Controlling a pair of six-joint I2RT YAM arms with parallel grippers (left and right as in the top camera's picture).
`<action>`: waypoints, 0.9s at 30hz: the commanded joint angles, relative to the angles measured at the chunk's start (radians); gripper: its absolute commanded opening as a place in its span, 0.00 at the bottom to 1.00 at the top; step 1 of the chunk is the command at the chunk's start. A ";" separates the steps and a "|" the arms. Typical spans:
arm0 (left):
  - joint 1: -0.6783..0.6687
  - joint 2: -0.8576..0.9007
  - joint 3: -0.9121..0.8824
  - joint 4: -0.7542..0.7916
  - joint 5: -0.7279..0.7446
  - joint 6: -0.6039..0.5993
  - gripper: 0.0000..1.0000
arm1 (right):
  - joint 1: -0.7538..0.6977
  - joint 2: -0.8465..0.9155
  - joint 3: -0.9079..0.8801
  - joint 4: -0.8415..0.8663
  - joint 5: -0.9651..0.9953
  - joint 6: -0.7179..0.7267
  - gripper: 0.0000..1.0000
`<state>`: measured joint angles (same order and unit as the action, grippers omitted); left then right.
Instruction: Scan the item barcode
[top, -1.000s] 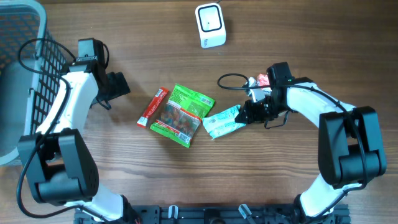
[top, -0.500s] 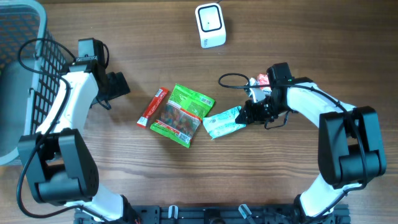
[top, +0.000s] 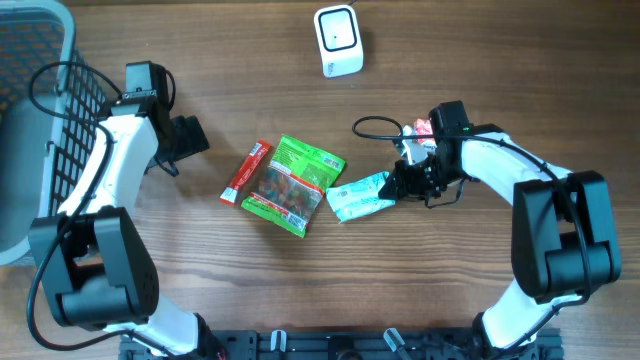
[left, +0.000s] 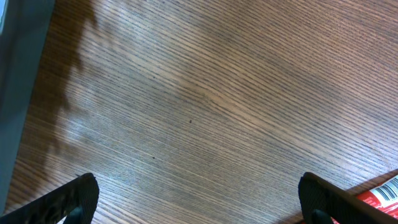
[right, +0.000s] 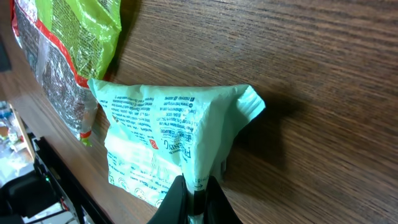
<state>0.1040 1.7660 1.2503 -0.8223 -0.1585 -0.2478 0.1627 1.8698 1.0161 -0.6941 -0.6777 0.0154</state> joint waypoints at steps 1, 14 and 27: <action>0.005 -0.016 0.014 0.000 0.005 0.009 1.00 | -0.001 -0.023 0.020 -0.006 0.003 0.014 0.04; 0.005 -0.016 0.014 0.000 0.005 0.009 1.00 | 0.000 -0.373 0.043 -0.095 0.101 0.040 0.04; 0.005 -0.016 0.014 0.000 0.005 0.009 1.00 | 0.000 -0.423 0.043 -0.130 0.101 0.037 0.04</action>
<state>0.1040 1.7660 1.2503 -0.8223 -0.1585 -0.2478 0.1627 1.4685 1.0351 -0.8253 -0.5774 0.0486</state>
